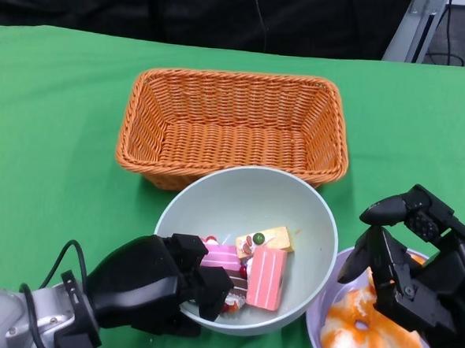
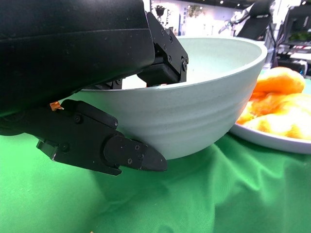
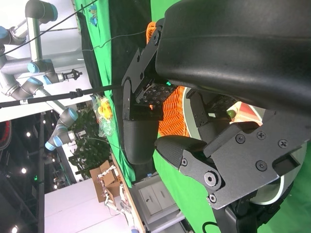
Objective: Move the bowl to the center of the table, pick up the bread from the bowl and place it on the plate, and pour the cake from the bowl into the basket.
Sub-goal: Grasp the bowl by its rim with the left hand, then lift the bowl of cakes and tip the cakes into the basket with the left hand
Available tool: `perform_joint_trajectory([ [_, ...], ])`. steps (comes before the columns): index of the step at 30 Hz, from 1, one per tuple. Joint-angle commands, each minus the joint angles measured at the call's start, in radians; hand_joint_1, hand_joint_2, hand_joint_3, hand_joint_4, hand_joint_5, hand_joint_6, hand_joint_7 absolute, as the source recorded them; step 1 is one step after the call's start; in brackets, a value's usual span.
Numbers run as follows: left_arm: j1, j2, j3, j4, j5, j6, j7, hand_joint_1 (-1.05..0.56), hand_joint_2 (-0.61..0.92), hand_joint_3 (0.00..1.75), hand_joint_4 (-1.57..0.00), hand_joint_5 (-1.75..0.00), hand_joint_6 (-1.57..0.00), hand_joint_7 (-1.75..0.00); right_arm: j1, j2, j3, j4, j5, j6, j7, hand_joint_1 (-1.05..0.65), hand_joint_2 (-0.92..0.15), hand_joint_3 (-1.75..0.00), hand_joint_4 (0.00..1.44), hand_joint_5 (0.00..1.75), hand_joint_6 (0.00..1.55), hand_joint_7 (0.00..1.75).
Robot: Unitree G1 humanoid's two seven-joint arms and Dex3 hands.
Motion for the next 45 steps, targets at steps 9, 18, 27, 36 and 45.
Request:
perform_joint_trajectory([
  [9,0.032,0.086,0.133,-0.146,-0.414,-0.205,-0.304,-0.25,0.92,0.25,-0.77,-1.61,-0.8,-1.08,0.008,-0.013,0.005,-0.002,-0.012,-0.018,-0.001,-0.1,-0.63,-0.98,0.78,1.58,0.71,1.31],
  [18,0.041,0.058,0.257,-0.301,-0.818,-0.189,-0.574,-0.26,0.83,0.56,-0.7,-1.73,-0.71,-1.3,0.007,-0.026,0.006,0.017,-0.025,-0.027,0.018,-0.09,-0.62,-1.02,0.75,1.66,0.69,1.37],
  [27,0.008,-0.045,0.338,-0.424,-1.135,-0.007,-0.815,-0.18,0.55,1.1,-0.73,-1.73,-0.71,-1.47,0.007,-0.033,0.012,0.029,-0.045,-0.033,0.026,-0.1,-0.61,-1.03,0.73,1.68,0.67,1.39],
  [36,-0.17,-0.223,0.427,-0.307,-1.166,0.232,-0.958,-0.27,0.89,0.55,-0.8,-1.75,-0.7,-1.36,0.017,-0.039,0.04,0.05,-0.061,-0.049,0.034,-0.09,-0.63,-1.01,0.7,1.68,0.63,1.42],
  [45,-0.371,-0.376,0.521,-0.046,-1.183,0.359,-1.045,-0.29,0.92,0.46,-0.77,-1.75,-0.69,-1.39,0.018,-0.034,0.072,0.101,-0.097,-0.079,0.041,-0.07,-0.64,-1.07,0.67,1.72,0.6,1.48],
])
